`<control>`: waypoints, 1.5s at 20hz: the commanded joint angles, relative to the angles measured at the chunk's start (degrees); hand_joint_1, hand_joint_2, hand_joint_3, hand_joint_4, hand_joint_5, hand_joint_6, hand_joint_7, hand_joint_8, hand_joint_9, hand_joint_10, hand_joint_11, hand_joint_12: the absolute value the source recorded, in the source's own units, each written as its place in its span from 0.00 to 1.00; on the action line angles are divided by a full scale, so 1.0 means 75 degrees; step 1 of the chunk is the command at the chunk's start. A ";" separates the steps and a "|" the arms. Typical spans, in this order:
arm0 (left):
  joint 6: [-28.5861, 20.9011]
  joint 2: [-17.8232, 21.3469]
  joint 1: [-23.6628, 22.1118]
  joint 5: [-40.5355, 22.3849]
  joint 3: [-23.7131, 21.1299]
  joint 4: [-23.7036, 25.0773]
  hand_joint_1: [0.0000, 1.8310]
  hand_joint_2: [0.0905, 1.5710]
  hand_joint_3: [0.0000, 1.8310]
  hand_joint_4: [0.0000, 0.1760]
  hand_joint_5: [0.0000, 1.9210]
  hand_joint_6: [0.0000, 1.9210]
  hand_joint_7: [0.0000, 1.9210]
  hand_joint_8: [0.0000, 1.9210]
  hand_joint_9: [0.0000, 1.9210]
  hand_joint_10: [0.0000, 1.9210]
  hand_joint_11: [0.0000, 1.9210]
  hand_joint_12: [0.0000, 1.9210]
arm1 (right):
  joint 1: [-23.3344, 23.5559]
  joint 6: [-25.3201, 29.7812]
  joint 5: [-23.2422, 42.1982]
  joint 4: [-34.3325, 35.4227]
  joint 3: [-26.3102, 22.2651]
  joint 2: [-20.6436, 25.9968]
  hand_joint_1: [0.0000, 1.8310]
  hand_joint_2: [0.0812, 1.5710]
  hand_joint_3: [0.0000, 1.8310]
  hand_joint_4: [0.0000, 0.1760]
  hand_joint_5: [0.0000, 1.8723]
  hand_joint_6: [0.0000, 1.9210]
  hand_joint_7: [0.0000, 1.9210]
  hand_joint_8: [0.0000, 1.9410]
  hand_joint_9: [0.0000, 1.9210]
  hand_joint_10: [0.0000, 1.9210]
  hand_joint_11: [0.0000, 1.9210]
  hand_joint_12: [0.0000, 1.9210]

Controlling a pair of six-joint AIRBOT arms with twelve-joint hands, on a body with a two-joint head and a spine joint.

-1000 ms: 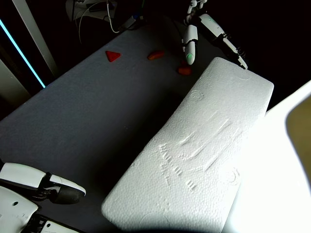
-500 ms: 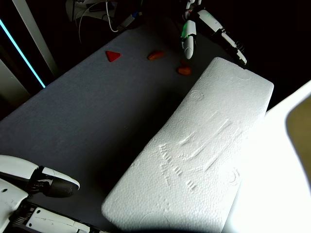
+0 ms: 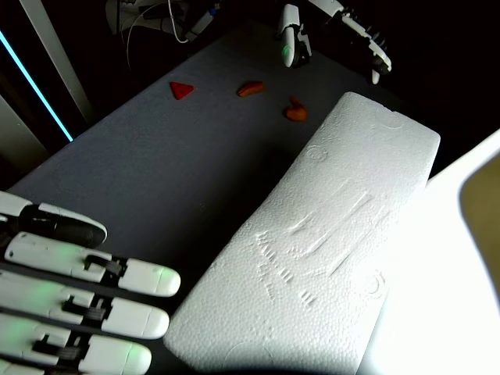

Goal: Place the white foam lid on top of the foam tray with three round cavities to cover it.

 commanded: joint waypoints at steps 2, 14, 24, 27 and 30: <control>-0.0026 0.0223 0.0101 -0.1333 -0.0178 0.0078 0.25 0.71 0.01 0.21 0.00 0.00 0.00 0.00 0.00 0.00 0.00 0.19 | -0.0046 0.0347 0.1087 -0.0427 -0.0062 0.0104 0.23 0.78 0.01 0.14 0.00 0.00 0.00 0.00 0.09 0.05 0.00 0.80; -0.0668 0.0266 -0.0186 -0.0864 -0.0638 0.2031 0.21 0.80 0.00 0.00 0.00 0.00 0.00 0.00 0.00 0.00 0.00 0.11 | -0.0137 0.2205 0.0490 -0.2724 -0.0266 -0.0034 0.29 0.91 0.00 0.00 0.00 0.00 0.00 0.00 0.00 0.00 0.00 0.00; -0.1262 -0.0149 -0.0419 0.0112 -0.0411 0.2943 0.19 0.81 0.00 0.10 0.00 0.00 0.00 0.00 0.00 0.00 0.00 0.00 | -0.0352 0.2756 -0.0036 -0.3207 -0.0109 -0.0477 0.19 0.84 0.00 0.00 0.00 0.00 0.00 0.00 0.00 0.00 0.00 0.00; -0.1276 -0.0150 -0.0462 0.0139 -0.0382 0.2978 0.15 0.80 0.00 0.24 0.00 0.00 0.00 0.00 0.00 0.00 0.00 0.00 | -0.0378 0.2763 -0.0039 -0.3239 -0.0112 -0.0504 0.18 0.81 0.00 0.00 0.00 0.00 0.00 0.00 0.00 0.00 0.00 0.00; -0.1276 -0.0181 -0.0495 0.0306 -0.0356 0.3102 0.12 0.78 0.00 0.38 0.00 0.00 0.00 0.00 0.00 0.00 0.00 0.00 | -0.0402 0.2760 -0.0038 -0.3214 -0.0101 -0.0536 0.24 0.73 0.00 0.00 0.00 0.00 0.00 0.00 0.00 0.00 0.00 0.00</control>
